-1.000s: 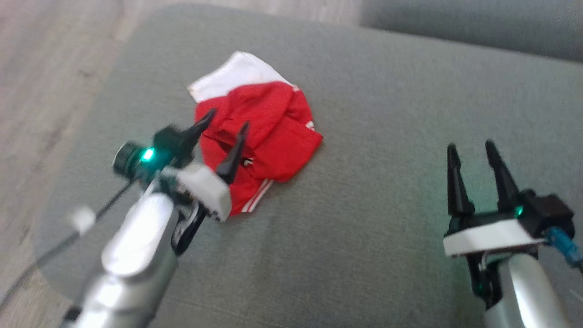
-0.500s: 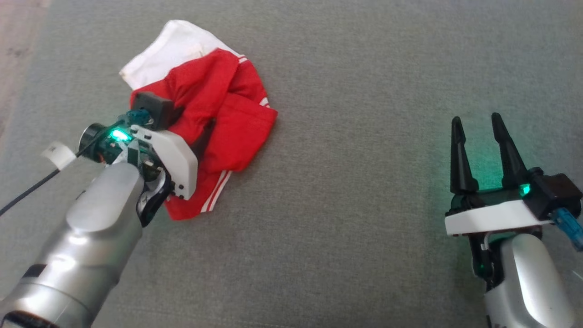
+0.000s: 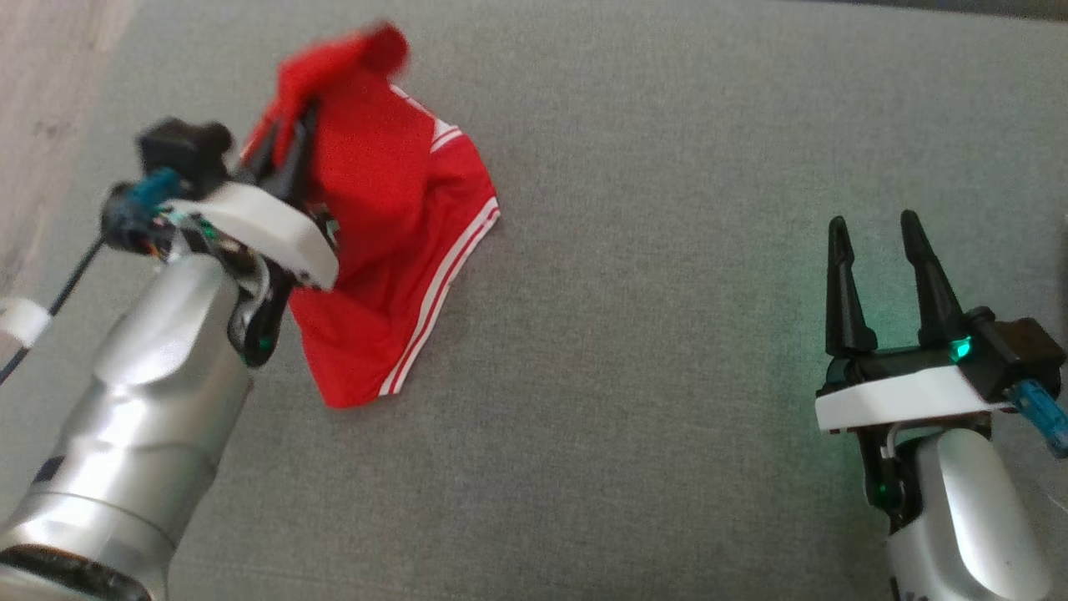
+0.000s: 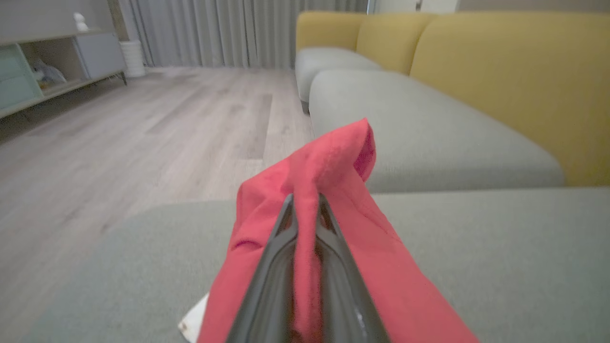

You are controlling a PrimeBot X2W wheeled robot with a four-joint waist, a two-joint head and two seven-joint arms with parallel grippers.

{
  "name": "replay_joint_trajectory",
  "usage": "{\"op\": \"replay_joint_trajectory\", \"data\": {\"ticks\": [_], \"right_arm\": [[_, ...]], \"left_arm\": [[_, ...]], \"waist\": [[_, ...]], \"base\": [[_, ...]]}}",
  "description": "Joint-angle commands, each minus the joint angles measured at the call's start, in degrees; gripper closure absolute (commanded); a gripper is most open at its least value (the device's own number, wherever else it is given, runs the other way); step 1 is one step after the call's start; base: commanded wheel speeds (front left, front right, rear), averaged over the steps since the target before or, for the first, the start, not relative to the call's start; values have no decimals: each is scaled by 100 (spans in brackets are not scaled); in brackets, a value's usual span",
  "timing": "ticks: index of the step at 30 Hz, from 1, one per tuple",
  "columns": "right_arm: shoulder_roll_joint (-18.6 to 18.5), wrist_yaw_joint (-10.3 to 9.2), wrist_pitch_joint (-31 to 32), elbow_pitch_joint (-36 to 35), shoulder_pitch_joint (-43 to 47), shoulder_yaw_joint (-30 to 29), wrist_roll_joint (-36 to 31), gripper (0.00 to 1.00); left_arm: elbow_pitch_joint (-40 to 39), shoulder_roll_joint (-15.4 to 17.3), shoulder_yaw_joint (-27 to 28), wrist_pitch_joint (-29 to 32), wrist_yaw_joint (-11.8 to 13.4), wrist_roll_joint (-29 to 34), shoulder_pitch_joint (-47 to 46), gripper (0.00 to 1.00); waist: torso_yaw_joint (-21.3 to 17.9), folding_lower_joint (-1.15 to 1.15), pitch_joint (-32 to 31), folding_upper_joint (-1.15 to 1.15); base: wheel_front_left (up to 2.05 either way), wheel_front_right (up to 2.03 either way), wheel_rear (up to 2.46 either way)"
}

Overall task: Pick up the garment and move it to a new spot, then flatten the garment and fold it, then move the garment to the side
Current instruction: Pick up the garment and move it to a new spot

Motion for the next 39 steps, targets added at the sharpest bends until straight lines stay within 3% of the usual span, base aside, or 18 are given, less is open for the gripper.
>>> {"op": "replay_joint_trajectory", "data": {"ticks": [1,10,20,29,36,37,38,39], "right_arm": [[-19,-4,-70,-135,-2,166,55,0],[-19,-4,-76,-100,69,200,222,0],[-19,-4,-77,-174,103,176,381,0],[-19,-4,-77,-230,72,304,517,0],[-19,-4,-77,-326,-49,492,674,0],[-19,-4,-77,-336,-55,499,690,0],[-19,-4,-77,-342,-54,503,706,0],[-19,-4,-77,-346,-49,508,720,0]], "left_arm": [[-290,215,353,-247,100,-89,-355,100],[-1401,144,615,-608,496,-131,-235,100],[-2653,283,574,-615,973,177,-101,100],[-3208,198,277,-445,962,318,-153,100],[-2868,-178,-373,-357,625,668,-510,100],[-2769,-265,-444,-370,584,692,-555,82],[-2652,-344,-521,-384,563,740,-593,0],[-2533,-415,-628,-384,504,790,-625,0]], "waist": [[24,0,-221,0],[-135,0,-492,0],[-642,0,-643,0],[-1126,0,-688,0],[-1727,0,-424,0],[-1800,0,-385,0],[-1866,0,-355,0],[-1921,0,-329,0]], "base": [[0,0,0],[0,0,0],[0,0,0],[0,0,0],[0,0,0],[0,0,0],[0,0,0],[0,0,0]]}}
